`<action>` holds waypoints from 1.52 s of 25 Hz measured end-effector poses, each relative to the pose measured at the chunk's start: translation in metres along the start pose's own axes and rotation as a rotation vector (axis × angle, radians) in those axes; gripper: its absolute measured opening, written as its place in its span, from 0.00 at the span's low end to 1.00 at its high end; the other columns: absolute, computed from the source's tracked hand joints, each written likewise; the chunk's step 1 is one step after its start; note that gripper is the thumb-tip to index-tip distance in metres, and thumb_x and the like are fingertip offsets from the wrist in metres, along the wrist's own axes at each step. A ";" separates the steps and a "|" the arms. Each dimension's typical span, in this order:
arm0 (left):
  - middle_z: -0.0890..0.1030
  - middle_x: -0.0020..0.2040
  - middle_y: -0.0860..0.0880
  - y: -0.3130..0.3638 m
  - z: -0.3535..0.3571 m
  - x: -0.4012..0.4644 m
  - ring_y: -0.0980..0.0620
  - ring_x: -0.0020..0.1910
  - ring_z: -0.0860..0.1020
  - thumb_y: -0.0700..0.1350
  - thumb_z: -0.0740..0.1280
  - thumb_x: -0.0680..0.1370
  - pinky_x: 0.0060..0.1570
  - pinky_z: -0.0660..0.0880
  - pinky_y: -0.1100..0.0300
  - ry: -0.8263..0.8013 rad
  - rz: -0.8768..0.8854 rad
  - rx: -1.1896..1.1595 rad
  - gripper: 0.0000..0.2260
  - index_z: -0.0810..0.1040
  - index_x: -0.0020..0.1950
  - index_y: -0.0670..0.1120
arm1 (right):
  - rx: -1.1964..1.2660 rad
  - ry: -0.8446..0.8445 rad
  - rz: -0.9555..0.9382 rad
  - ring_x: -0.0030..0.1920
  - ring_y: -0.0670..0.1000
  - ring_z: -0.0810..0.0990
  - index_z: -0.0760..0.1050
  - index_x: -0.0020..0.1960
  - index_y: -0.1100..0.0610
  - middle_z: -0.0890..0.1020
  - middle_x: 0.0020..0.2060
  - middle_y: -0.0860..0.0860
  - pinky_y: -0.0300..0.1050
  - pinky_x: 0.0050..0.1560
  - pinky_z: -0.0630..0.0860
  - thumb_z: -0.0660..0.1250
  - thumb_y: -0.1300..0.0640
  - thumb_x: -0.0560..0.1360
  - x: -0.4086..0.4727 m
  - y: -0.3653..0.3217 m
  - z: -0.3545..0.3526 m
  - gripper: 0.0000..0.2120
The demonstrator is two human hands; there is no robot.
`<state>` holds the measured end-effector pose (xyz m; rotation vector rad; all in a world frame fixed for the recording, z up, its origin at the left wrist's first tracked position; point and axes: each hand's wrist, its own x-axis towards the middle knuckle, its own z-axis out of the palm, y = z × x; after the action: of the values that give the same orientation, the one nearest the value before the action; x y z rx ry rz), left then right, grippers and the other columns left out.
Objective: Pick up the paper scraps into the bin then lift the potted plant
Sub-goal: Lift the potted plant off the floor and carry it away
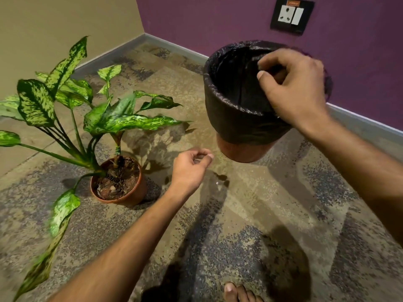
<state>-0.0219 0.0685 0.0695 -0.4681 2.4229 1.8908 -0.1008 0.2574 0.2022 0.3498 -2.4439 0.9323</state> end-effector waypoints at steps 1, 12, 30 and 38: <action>0.82 0.36 0.53 -0.010 -0.007 0.001 0.55 0.37 0.79 0.42 0.70 0.75 0.41 0.74 0.60 -0.047 -0.044 0.060 0.04 0.82 0.41 0.49 | 0.050 -0.027 -0.064 0.41 0.42 0.80 0.82 0.50 0.51 0.82 0.42 0.42 0.39 0.49 0.77 0.67 0.54 0.74 -0.008 -0.011 0.010 0.08; 0.81 0.51 0.45 -0.077 -0.118 -0.023 0.47 0.50 0.79 0.44 0.72 0.73 0.41 0.74 0.59 -0.237 -0.489 0.479 0.11 0.80 0.54 0.43 | 0.241 -0.966 0.076 0.39 0.42 0.79 0.82 0.46 0.51 0.84 0.40 0.45 0.44 0.47 0.77 0.69 0.51 0.74 -0.102 -0.050 0.170 0.05; 0.78 0.44 0.58 -0.090 -0.175 -0.050 0.59 0.40 0.75 0.24 0.64 0.73 0.37 0.71 0.80 0.144 -0.309 -0.260 0.24 0.70 0.52 0.53 | 0.595 -1.102 0.465 0.66 0.47 0.67 0.65 0.73 0.55 0.67 0.72 0.48 0.41 0.70 0.58 0.60 0.50 0.81 -0.119 -0.084 0.304 0.22; 0.72 0.69 0.49 -0.118 -0.202 -0.034 0.52 0.68 0.70 0.33 0.81 0.60 0.69 0.67 0.61 0.135 -0.212 0.114 0.52 0.56 0.77 0.48 | 0.564 -1.309 0.076 0.57 0.30 0.70 0.58 0.73 0.53 0.70 0.58 0.34 0.21 0.58 0.64 0.76 0.61 0.70 -0.111 -0.069 0.260 0.38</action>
<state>0.0727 -0.1417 0.0180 -0.8336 2.4305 1.6772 -0.0725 0.0373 0.0137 1.4453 -3.2013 1.8182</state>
